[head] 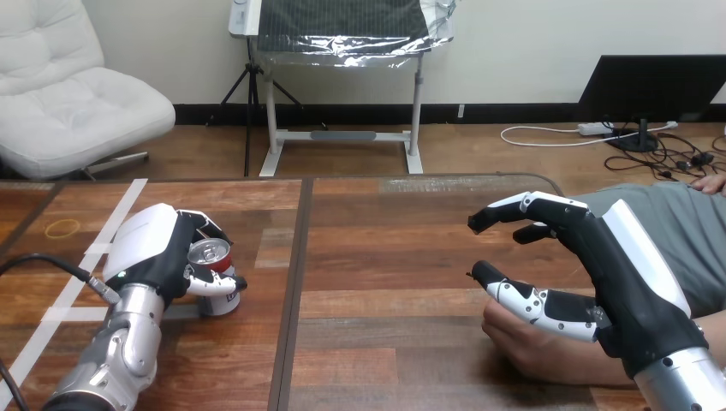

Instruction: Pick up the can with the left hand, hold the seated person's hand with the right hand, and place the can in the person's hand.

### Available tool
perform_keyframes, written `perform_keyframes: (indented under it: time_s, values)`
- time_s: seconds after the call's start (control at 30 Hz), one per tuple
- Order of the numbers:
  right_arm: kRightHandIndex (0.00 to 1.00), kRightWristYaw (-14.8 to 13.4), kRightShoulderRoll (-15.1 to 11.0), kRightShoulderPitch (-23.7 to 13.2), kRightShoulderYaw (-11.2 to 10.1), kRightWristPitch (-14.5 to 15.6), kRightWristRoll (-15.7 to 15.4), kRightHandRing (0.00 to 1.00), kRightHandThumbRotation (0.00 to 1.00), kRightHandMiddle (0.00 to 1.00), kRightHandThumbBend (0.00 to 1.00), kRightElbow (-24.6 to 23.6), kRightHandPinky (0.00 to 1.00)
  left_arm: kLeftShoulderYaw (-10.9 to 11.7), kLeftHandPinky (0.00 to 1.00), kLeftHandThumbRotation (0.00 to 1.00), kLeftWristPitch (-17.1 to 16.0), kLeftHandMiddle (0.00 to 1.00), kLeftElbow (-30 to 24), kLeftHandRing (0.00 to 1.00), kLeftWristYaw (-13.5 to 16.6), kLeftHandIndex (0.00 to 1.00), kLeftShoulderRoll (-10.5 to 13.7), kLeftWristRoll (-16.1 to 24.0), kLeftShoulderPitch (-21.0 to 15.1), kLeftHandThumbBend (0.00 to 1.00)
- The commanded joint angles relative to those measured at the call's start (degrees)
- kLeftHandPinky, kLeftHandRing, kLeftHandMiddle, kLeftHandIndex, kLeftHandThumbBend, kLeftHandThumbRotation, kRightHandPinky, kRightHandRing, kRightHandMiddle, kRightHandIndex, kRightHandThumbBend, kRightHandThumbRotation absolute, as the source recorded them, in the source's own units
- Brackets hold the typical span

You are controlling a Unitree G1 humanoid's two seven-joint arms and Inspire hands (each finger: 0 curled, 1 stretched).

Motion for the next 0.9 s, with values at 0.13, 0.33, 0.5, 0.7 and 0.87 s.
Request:
perform_keyframes:
  time_s: [0.13,0.33,0.5,0.7,0.87]
  values:
    - [0.62,0.08,-1.18,-3.35,-1.24,-0.24,0.0,0.78,0.0,0.73,0.49,-2.9,0.69,0.63,0.45,0.0,-0.57,0.55,-0.47,0.5,0.87,0.55,0.77,-0.26,-2.85,0.68]
    - [0.62,0.0,-1.19,-3.26,-1.29,-0.24,-0.09,0.78,0.0,0.73,0.5,-2.82,0.69,0.74,0.45,0.0,-1.67,0.55,-0.45,0.5,1.83,0.55,0.76,-0.26,-2.49,0.68]
    - [0.62,-0.12,-1.24,-3.27,-1.37,-0.65,-0.09,0.78,0.0,0.73,0.5,-2.6,0.69,0.86,0.45,0.0,-2.48,0.55,-0.64,0.5,2.98,0.54,0.64,-0.28,-2.16,0.69]
    - [0.62,-0.06,-1.19,-3.22,-1.42,-0.24,-0.09,0.78,0.0,0.73,0.5,-2.86,0.69,1.64,0.44,0.0,-4.29,0.54,-1.59,0.49,3.84,0.54,0.45,-1.2,-1.45,0.68]
    - [0.62,-0.03,-1.14,-3.23,-1.43,-0.03,-0.05,0.78,0.0,0.73,0.5,-2.98,0.69,2.71,0.43,0.0,-5.89,0.54,-2.48,0.48,3.65,0.54,0.06,-2.53,-1.23,0.68]
